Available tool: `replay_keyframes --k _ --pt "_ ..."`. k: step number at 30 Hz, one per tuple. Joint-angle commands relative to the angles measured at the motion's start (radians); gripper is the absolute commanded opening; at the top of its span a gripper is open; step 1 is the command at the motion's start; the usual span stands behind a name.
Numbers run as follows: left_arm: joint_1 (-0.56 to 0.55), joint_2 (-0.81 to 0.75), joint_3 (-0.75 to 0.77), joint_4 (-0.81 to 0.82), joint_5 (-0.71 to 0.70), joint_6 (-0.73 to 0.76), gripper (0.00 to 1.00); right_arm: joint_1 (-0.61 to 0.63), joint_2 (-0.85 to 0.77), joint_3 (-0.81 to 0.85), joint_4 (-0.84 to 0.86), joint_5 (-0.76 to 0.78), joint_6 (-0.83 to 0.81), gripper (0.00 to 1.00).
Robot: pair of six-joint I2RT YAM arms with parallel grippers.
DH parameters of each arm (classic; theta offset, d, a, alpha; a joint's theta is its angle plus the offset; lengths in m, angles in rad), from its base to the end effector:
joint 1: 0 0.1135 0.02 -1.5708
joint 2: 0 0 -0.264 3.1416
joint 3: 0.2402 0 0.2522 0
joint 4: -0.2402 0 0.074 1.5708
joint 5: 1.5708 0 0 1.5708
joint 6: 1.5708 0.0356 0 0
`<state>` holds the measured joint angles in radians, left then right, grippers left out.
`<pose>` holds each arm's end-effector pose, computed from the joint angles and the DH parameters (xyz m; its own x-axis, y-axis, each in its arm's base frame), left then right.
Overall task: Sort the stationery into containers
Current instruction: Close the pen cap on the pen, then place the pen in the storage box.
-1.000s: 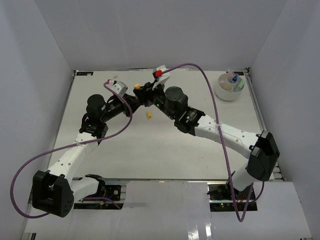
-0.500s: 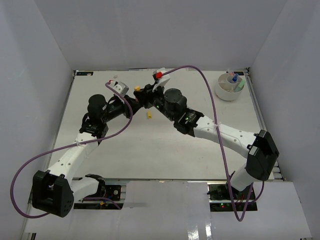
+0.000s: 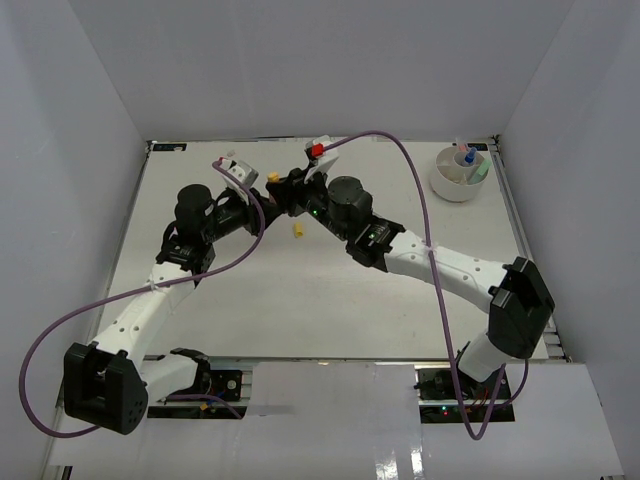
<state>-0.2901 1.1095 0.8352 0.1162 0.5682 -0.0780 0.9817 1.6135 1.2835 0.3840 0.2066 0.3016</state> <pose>0.2410 -0.0919 0.3249 -0.2089 -0.0062 -0.9779 0.7363 0.6572 -0.1614 0.2234 0.3212 0.3605 -0.1793 0.2550 -0.9502 -0.6773 0.6685 0.3072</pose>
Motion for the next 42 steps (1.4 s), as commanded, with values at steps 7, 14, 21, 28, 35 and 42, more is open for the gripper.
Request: replay_keyframes --k 7,14,21,28,35,42 --pt "0.002 -0.129 0.070 0.456 0.064 -0.020 0.04 0.046 0.057 -0.079 -0.548 -0.213 0.025 0.08" --pt "-0.004 -0.168 -0.030 0.355 0.137 -0.043 0.18 0.029 0.017 -0.050 -0.468 -0.153 0.031 0.08" --pt "-0.017 -0.208 -0.133 0.321 0.142 -0.060 0.22 0.020 0.000 -0.039 -0.403 -0.105 0.037 0.08" --pt "-0.027 -0.188 -0.173 0.303 0.150 -0.088 0.34 0.014 -0.010 -0.047 -0.338 -0.062 0.047 0.08" --pt "-0.029 -0.131 -0.159 0.300 0.185 -0.114 0.40 -0.014 0.003 -0.027 -0.304 -0.041 0.060 0.08" --pt "-0.030 -0.105 -0.148 0.277 0.188 -0.120 0.53 -0.063 0.008 -0.004 -0.275 -0.024 0.059 0.08"
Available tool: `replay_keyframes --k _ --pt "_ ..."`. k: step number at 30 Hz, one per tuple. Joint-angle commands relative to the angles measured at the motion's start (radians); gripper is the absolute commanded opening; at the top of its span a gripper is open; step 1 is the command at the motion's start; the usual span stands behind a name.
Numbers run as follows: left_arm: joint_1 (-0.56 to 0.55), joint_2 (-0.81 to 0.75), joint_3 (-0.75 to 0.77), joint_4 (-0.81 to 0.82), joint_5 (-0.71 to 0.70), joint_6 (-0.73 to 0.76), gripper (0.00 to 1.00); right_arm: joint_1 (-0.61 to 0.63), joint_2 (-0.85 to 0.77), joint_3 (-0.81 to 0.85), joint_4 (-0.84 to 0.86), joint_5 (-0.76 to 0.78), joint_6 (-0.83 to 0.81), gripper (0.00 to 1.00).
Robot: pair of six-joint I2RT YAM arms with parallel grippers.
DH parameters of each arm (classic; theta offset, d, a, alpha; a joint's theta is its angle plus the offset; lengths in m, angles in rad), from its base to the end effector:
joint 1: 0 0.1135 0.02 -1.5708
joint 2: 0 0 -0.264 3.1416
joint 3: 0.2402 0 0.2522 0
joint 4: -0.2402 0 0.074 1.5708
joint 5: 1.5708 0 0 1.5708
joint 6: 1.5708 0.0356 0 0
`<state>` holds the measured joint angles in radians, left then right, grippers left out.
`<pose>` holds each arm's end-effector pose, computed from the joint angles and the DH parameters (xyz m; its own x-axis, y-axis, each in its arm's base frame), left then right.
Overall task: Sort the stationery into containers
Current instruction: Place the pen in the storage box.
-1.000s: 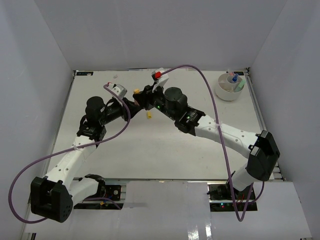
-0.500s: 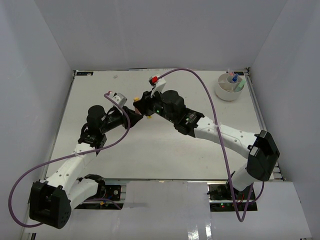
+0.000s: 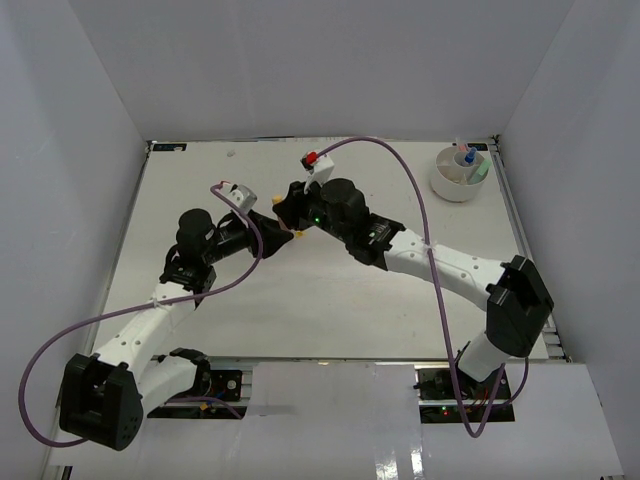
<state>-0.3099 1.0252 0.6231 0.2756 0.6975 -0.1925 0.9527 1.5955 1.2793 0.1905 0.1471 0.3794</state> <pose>0.2143 -0.0926 0.2857 -0.2787 -0.0647 -0.9582 0.8021 0.5331 -0.2693 0.2281 0.3118 0.3446 -0.3349 0.1613 -0.9284 -0.6437 0.6804 0.3504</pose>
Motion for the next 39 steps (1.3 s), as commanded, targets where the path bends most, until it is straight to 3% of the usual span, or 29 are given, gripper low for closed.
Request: replay_keyframes --k 1,7,14,20,25,32,39 --pt "-0.011 -0.016 0.066 0.114 0.057 -0.007 0.55 -0.043 0.021 -0.001 -0.074 0.035 -0.020 0.08" --pt "-0.011 0.015 0.084 0.079 0.048 -0.010 0.63 -0.098 -0.012 -0.011 -0.057 0.029 -0.040 0.08" --pt "-0.011 0.041 0.101 0.042 0.016 -0.025 0.66 -0.218 -0.117 -0.141 0.006 0.081 -0.060 0.08" --pt "-0.011 0.044 0.119 -0.036 -0.139 -0.048 0.70 -0.431 -0.287 -0.354 0.163 0.241 -0.140 0.08" --pt "-0.011 0.038 0.136 -0.096 -0.289 -0.067 0.78 -0.623 -0.387 -0.501 0.341 0.324 -0.224 0.08" --pt "-0.011 0.032 0.156 -0.182 -0.476 -0.078 0.95 -0.937 -0.295 -0.496 0.556 0.279 -0.243 0.08" --pt "-0.011 0.042 0.162 -0.199 -0.526 -0.061 0.96 -1.037 -0.079 -0.404 0.791 0.207 -0.332 0.08"
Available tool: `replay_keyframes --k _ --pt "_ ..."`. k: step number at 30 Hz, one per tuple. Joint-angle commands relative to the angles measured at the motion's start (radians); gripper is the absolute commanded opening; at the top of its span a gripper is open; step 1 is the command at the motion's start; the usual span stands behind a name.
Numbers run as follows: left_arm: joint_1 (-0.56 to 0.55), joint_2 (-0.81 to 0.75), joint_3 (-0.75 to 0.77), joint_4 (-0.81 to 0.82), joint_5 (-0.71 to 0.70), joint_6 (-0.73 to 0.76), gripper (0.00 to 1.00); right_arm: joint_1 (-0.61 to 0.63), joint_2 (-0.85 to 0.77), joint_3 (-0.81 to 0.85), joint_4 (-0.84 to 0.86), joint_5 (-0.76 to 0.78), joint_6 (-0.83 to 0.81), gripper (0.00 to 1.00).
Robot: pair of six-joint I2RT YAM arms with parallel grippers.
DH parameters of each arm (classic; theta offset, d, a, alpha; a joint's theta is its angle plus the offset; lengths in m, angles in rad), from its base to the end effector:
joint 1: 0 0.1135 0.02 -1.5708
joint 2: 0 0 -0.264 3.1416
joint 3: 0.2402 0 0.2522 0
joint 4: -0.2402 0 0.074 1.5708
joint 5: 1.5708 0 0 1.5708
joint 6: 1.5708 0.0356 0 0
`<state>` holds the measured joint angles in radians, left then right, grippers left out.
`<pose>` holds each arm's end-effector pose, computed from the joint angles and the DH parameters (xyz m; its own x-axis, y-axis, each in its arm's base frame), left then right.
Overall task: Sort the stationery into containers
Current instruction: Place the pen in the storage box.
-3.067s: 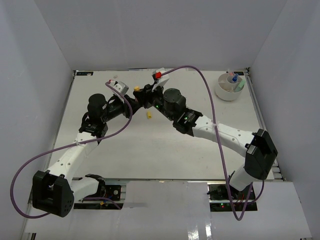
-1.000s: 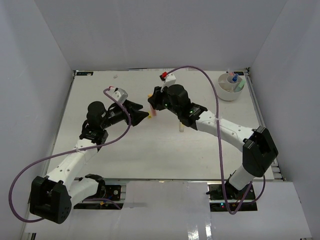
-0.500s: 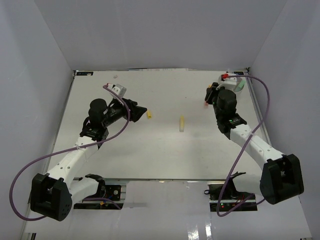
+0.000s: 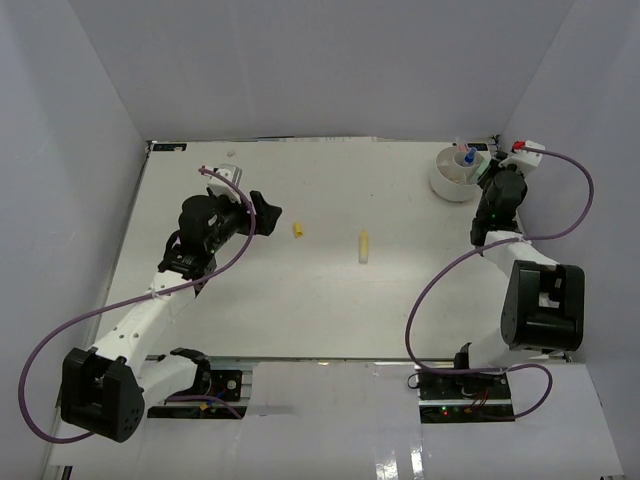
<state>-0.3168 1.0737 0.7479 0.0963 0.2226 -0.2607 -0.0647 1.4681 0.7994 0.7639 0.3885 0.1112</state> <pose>0.2363 -0.0857 0.2993 -0.3398 -0.1531 -0.9279 0.4352 0.8490 -0.2995 0.3272 -0.0347 0.2815 0.1427 0.0937 -0.9853 0.4229 0.8943 0.1463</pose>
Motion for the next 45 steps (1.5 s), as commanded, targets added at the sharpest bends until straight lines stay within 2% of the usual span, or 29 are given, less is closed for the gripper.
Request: replay_keyframes --k 1,7,16,45 --pt "-0.004 -0.004 0.038 -0.021 -0.054 0.009 0.96 -0.024 0.072 0.089 0.233 -0.037 -0.073 0.08" --pt "-0.004 0.005 0.036 -0.021 -0.063 0.021 0.96 -0.069 0.202 0.162 0.342 -0.137 -0.039 0.08" --pt "-0.004 0.037 0.036 -0.024 -0.068 0.029 0.97 -0.076 0.343 0.239 0.357 -0.211 0.013 0.08" --pt "-0.004 0.029 0.002 0.029 -0.045 0.048 0.96 -0.107 0.505 0.167 0.413 -0.292 0.062 0.09"
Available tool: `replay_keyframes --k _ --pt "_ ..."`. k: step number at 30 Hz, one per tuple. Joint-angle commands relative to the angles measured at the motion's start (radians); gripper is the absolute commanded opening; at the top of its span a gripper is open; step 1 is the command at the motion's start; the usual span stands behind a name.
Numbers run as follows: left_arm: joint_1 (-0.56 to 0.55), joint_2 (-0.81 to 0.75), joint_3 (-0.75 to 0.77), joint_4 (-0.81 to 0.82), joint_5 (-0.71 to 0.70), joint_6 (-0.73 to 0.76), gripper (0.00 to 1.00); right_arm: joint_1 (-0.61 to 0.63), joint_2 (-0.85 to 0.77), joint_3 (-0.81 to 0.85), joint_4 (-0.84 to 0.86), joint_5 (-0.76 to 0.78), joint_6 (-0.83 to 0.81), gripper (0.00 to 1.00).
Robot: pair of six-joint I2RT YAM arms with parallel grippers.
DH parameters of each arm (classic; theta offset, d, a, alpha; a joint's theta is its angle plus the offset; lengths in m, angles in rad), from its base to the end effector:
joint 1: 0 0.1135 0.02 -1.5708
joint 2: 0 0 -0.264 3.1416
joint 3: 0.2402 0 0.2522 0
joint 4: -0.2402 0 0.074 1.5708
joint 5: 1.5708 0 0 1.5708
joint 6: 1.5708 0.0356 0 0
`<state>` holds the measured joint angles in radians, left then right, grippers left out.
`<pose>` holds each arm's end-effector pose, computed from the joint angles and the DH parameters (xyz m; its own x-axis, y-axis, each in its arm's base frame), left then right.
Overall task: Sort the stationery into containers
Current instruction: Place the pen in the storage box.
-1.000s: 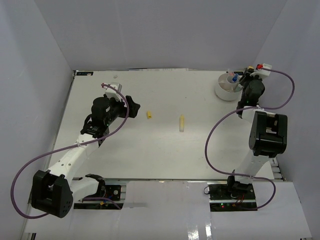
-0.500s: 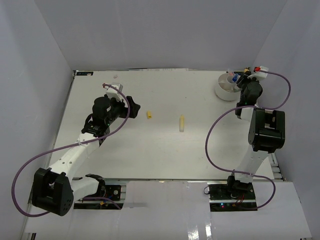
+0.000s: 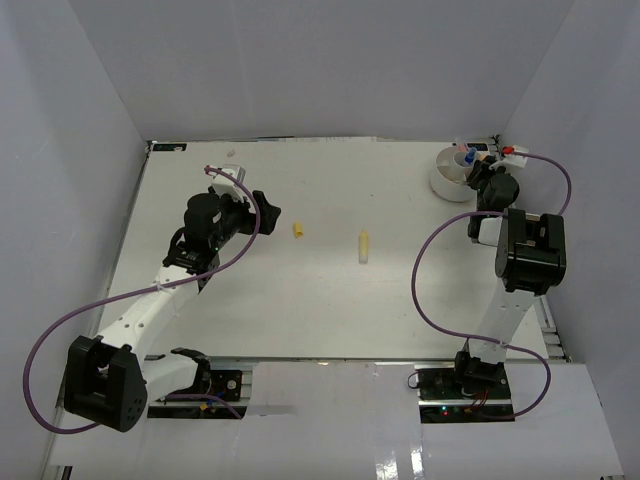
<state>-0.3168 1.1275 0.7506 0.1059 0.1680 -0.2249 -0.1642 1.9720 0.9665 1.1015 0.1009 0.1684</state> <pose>0.2469 -0.0872 0.2884 -0.3506 -0.1164 -0.9293 0.3919 0.8829 -0.2585 0.4077 -0.0712 0.1923 0.1371 0.1463 -0.9797 0.2420 0.9541 0.1764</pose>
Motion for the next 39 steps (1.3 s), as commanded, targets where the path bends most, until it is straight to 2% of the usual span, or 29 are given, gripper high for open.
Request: replay_keyframes --k 1,8,15,18,23,31,39 --pt "-0.002 -0.026 -0.002 0.023 0.010 0.012 0.96 -0.009 0.007 0.001 0.072 -0.006 0.003 0.12" --pt "-0.004 -0.031 -0.005 0.026 0.013 0.015 0.97 -0.011 0.019 -0.005 0.057 -0.003 0.017 0.27" --pt "-0.004 -0.034 -0.008 0.032 0.019 0.013 0.97 -0.012 0.022 -0.018 0.044 -0.003 0.019 0.28" --pt "-0.004 -0.037 -0.008 0.032 0.019 0.013 0.97 -0.014 0.011 -0.023 0.044 -0.013 0.019 0.32" --pt "-0.004 -0.041 -0.010 0.034 0.022 0.013 0.97 -0.017 -0.012 -0.025 0.034 -0.027 0.008 0.47" --pt "-0.004 -0.054 -0.010 0.035 0.024 0.009 0.97 -0.017 -0.104 -0.040 0.015 -0.069 -0.001 0.59" --pt "-0.004 -0.058 0.001 0.023 0.033 -0.002 0.98 -0.017 -0.275 -0.038 -0.104 -0.067 -0.053 0.68"
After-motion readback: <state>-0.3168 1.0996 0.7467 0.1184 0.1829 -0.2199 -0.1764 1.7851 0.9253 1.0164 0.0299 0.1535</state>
